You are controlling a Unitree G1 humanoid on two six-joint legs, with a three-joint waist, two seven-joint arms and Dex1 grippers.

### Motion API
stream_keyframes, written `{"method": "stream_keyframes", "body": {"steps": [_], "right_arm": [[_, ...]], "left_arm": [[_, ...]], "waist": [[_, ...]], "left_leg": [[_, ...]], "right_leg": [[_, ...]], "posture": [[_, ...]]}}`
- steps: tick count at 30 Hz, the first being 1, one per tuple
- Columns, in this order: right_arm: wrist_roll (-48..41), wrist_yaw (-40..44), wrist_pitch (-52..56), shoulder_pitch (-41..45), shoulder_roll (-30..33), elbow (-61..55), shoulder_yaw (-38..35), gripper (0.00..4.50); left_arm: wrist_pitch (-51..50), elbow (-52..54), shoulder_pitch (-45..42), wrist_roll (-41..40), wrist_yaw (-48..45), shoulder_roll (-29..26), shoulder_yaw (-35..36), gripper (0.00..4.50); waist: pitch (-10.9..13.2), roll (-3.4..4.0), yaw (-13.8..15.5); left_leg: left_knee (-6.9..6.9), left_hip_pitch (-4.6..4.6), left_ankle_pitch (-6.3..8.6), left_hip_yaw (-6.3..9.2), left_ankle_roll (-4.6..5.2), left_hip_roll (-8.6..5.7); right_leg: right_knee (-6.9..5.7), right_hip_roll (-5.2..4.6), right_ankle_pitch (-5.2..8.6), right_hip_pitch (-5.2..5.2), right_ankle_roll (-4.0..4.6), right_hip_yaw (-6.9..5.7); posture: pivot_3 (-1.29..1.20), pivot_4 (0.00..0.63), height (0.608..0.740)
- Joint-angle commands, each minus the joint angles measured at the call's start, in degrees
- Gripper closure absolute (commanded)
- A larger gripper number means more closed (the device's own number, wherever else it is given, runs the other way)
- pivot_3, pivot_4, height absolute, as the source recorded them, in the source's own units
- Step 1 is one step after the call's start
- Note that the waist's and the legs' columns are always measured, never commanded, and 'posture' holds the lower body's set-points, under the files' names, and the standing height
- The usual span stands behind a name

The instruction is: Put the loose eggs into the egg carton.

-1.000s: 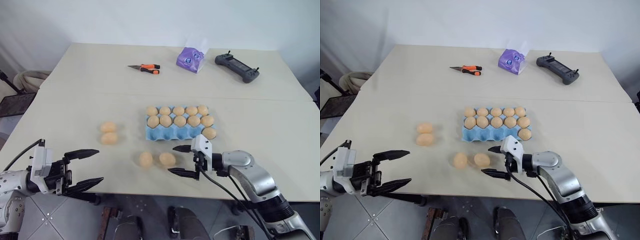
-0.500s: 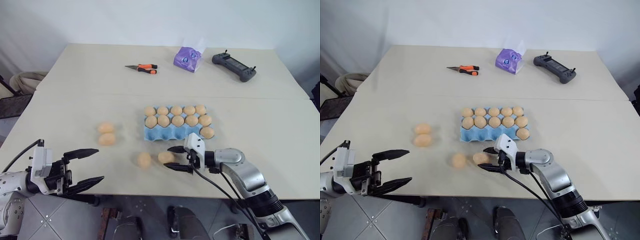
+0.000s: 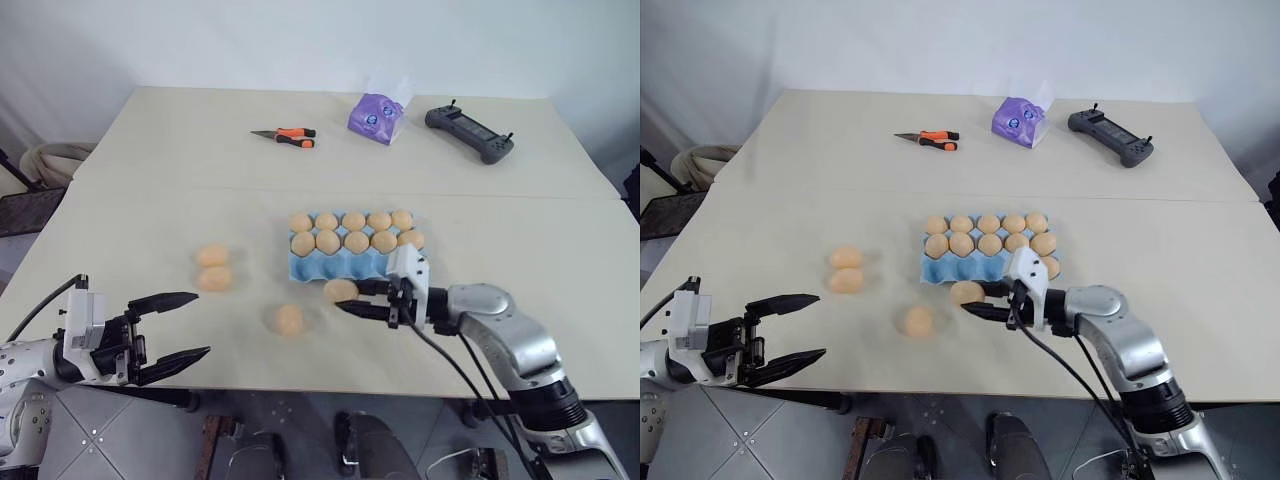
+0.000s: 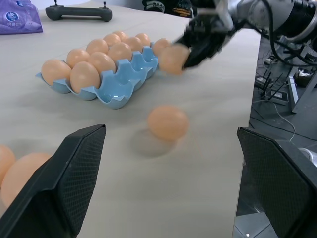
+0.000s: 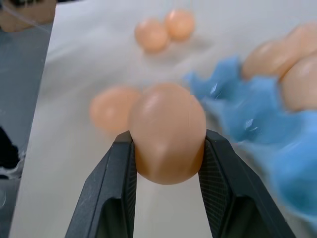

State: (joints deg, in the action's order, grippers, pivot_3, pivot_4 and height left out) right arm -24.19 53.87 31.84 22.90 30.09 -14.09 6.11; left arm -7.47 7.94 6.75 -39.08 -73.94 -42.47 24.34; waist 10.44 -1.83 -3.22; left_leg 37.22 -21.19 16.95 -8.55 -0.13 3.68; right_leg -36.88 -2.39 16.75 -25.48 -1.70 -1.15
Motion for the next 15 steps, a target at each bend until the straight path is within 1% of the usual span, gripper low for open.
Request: {"method": "stream_keyframes", "body": {"steps": [1,7,12,15], "right_arm": [[0.59,-3.20,1.03,2.49,2.04,-1.52,-3.28,2.95],[6.64,-6.92,-2.38,5.84,3.43,5.22,-2.65,2.95],[9.06,-6.34,-4.30,6.44,4.71,8.40,-2.57,2.95],[8.94,-5.09,-4.26,6.28,5.36,8.13,-2.95,2.95]], "left_arm": [[0.68,-0.91,-1.07,-0.56,-0.54,0.48,-0.04,0.00],[1.08,-2.58,-3.06,-0.03,-1.26,1.00,-1.23,0.00],[1.73,-3.82,-4.45,0.18,-1.62,1.07,-1.35,0.00],[1.88,-4.38,-5.00,-0.02,-1.60,1.07,-1.17,0.00]], "waist": [[0.00,0.00,0.00],[0.00,0.00,-0.04],[0.00,0.00,0.02],[0.00,0.00,-0.18]], "left_leg": [[0.00,0.00,0.00,0.00,0.00,0.00],[-0.05,-0.01,0.00,0.01,-0.02,0.00],[-0.05,-0.04,0.01,0.00,-0.02,0.00],[-0.05,-0.04,0.01,-0.02,-0.02,0.01]], "right_leg": [[0.00,0.00,0.00,0.00,0.00,0.00],[0.00,0.03,0.04,-0.03,0.06,-0.01],[0.04,0.02,0.03,-0.04,0.05,-0.02],[0.03,0.04,0.03,-0.04,0.05,-0.02]], "posture": [[0.00,0.150,0.740],[0.00,0.150,0.740],[0.00,0.150,0.740],[0.00,0.150,0.740]]}}
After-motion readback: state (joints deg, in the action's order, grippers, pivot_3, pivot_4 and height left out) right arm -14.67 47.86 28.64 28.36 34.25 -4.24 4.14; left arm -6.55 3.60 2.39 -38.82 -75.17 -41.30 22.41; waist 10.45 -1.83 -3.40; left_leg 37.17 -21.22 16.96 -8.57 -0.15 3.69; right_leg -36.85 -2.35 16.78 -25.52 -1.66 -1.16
